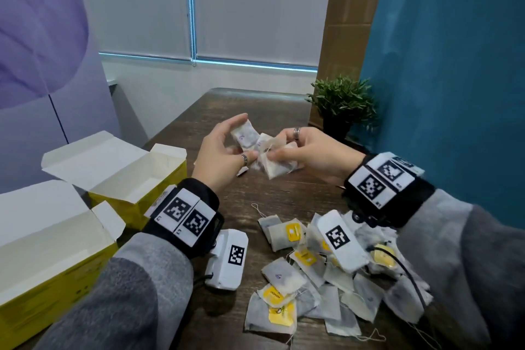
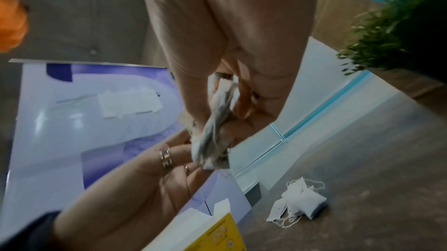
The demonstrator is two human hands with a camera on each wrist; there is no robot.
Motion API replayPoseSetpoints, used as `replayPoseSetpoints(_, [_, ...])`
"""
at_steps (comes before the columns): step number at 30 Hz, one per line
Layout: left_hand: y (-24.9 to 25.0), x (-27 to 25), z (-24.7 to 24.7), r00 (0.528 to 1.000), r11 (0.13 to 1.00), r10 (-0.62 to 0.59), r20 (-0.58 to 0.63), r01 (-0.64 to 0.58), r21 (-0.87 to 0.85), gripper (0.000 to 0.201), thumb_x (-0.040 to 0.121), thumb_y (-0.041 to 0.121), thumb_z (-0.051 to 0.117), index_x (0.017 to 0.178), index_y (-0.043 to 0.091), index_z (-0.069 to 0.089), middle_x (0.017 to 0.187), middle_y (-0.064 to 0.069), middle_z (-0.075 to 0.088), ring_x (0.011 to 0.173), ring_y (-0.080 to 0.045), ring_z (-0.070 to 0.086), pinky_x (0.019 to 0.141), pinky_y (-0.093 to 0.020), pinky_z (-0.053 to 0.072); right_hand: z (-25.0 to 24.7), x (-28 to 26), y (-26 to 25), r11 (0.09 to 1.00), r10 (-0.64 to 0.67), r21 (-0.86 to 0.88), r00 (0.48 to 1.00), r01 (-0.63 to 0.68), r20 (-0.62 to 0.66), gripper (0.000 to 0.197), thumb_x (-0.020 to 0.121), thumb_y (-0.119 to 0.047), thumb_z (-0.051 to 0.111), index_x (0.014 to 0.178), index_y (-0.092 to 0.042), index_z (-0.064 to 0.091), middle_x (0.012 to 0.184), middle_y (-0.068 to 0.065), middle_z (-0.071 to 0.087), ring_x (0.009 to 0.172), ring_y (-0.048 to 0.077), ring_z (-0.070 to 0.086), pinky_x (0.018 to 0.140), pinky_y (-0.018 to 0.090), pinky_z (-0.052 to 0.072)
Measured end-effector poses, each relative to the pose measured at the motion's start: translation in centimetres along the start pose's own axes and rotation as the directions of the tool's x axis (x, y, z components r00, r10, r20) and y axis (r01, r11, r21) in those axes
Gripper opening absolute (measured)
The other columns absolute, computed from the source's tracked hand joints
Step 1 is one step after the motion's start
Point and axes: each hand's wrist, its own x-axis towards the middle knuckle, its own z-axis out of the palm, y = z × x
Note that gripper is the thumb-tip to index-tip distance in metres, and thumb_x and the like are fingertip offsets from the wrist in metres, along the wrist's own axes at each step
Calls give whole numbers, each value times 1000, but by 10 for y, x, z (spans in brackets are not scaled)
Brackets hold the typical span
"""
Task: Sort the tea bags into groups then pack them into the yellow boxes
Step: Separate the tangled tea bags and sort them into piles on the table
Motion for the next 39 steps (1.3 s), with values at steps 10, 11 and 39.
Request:
replayPoseSetpoints(10, [-26, 5, 0, 970, 969, -242, -11, 242, -41, 41, 82, -10, 59, 117, 11, 61, 115, -11, 63, 85, -14, 64, 71, -25, 58, -4, 11, 10, 989, 21, -140, 994, -36, -104, 15, 82, -6, 67, 76, -12, 55, 72, 6, 61, 60, 13, 59, 59, 27, 50])
replayPoseSetpoints(11, [-30, 8, -2, 966, 967, -253, -45, 251, -43, 43, 82, -12, 57, 117, 13, 61, 116, -11, 62, 84, -14, 63, 73, -27, 58, -9, 9, 12, 986, 43, -157, 993, -60, -113, 15, 83, -7, 67, 77, -11, 54, 72, 7, 60, 58, 13, 58, 54, 24, 49])
replayPoseSetpoints(39, [-43, 17, -2, 868, 870, -435, 239, 474, -137, 23, 95, 4, 45, 110, 0, 63, 104, -9, 64, 69, -14, 63, 57, -19, 55, -27, 21, 40, 988, 140, 69, 990, -140, 6, 17, 84, 1, 62, 79, -11, 51, 78, 10, 59, 68, 15, 60, 63, 24, 49])
